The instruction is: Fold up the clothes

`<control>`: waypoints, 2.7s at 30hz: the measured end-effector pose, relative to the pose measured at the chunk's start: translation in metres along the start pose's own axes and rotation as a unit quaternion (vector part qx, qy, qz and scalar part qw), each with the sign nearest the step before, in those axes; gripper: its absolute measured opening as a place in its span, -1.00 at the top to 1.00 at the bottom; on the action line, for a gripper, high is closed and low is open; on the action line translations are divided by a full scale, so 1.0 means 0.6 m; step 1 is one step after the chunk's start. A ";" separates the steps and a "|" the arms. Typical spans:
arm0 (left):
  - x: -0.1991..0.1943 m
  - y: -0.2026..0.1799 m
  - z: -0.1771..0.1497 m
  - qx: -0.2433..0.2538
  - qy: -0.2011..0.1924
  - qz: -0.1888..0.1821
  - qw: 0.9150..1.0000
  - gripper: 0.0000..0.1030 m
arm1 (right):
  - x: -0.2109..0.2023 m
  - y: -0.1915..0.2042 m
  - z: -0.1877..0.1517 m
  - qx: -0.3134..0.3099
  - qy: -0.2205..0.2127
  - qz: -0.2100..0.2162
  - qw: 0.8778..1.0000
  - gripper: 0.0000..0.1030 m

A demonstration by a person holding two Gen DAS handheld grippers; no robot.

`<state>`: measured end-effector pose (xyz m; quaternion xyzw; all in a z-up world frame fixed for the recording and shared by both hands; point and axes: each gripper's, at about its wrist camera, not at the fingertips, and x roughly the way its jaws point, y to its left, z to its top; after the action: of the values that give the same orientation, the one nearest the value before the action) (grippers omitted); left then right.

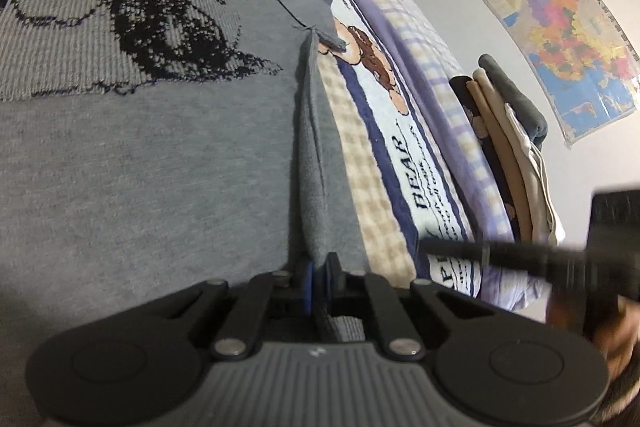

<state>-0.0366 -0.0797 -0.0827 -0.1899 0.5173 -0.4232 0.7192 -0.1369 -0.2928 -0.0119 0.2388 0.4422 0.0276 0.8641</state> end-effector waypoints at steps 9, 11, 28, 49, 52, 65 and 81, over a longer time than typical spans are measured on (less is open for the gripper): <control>-0.005 -0.008 -0.003 0.013 0.003 0.003 1.000 0.88 | 0.074 -0.075 0.127 0.105 -0.082 0.005 0.991 0.33; -0.006 -0.012 -0.004 0.025 0.005 0.002 1.000 0.88 | 0.097 -0.087 0.147 0.123 -0.093 0.003 0.988 0.32; -0.015 0.012 -0.005 0.030 0.022 -0.017 0.999 0.90 | 0.192 -0.166 0.219 0.224 -0.203 0.003 0.953 0.90; -0.090 0.019 -0.061 0.035 0.012 -0.008 0.999 0.90 | 0.196 0.006 0.254 0.060 -0.206 0.132 0.968 0.91; -0.096 0.022 -0.066 0.035 0.010 -0.001 0.999 0.90 | 0.208 0.031 0.252 0.039 -0.199 0.134 0.970 0.91; -0.143 0.033 -0.039 0.048 -0.011 0.026 0.998 0.18 | 0.215 0.043 0.230 0.020 -0.121 0.110 0.986 0.43; -0.123 0.005 0.161 0.212 -0.044 0.033 0.976 -0.76 | 0.117 -0.063 0.208 0.157 -0.080 0.055 0.983 0.27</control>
<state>0.0440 -0.0342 -0.0039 -0.0342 0.3895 -0.4910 0.7785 -0.0033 -0.3563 -0.0194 0.3971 0.3563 -0.0141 0.8457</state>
